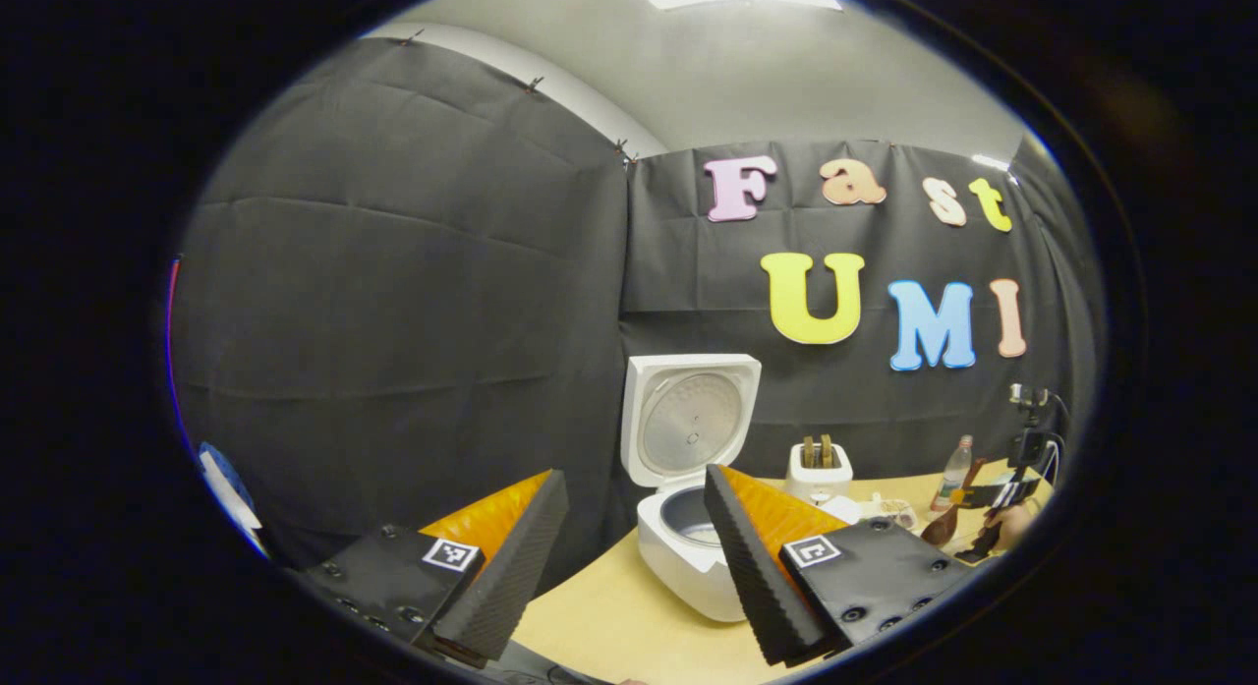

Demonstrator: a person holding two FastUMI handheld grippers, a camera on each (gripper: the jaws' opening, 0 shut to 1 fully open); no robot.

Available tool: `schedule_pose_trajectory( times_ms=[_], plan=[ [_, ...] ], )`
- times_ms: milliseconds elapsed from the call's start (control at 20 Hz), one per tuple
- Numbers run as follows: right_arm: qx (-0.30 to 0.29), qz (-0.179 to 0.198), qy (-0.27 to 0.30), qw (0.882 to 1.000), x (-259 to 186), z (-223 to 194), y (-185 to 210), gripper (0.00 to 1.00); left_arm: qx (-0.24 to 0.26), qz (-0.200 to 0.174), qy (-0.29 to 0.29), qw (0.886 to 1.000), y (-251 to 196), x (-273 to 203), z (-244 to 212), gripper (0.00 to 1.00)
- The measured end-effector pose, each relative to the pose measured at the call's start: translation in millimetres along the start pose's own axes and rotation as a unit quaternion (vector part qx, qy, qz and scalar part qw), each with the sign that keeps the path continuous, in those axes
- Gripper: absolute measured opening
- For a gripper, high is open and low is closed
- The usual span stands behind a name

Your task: Close the left gripper, press the button to open the rice cooker; take a wooden spoon from the chopstick holder with the right hand, scoop a spoonful of rice and pour it into the rice cooker, then put the wooden spoon back into the chopstick holder.

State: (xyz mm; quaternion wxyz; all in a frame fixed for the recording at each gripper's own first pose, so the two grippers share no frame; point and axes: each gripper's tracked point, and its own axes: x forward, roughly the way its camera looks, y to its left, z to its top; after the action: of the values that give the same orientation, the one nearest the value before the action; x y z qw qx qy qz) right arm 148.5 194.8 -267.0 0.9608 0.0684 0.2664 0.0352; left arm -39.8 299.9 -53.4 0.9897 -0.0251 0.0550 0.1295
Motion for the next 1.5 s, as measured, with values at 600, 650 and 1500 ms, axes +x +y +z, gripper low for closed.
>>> schedule_pose_trajectory(
  times_ms=[600,650,1500],
  plan=[
    [0.181,0.078,0.064,0.978,-14.8,-17.5,-3.8,0.15,-0.017,0.010,0.000,1.000,-10.8,-10.1,3.8,0.95],
    [0.204,0.078,0.069,0.973,-13.6,-17.2,-12.1,0.15,-0.017,0.011,0.000,1.000,-12.1,-10.6,3.8,0.96],
    [0.469,0.145,0.062,0.869,-33.8,44.7,-29.8,0.14,-0.027,0.002,-0.010,1.000,-26.2,-21.6,12.9,0.95]
  ],
)
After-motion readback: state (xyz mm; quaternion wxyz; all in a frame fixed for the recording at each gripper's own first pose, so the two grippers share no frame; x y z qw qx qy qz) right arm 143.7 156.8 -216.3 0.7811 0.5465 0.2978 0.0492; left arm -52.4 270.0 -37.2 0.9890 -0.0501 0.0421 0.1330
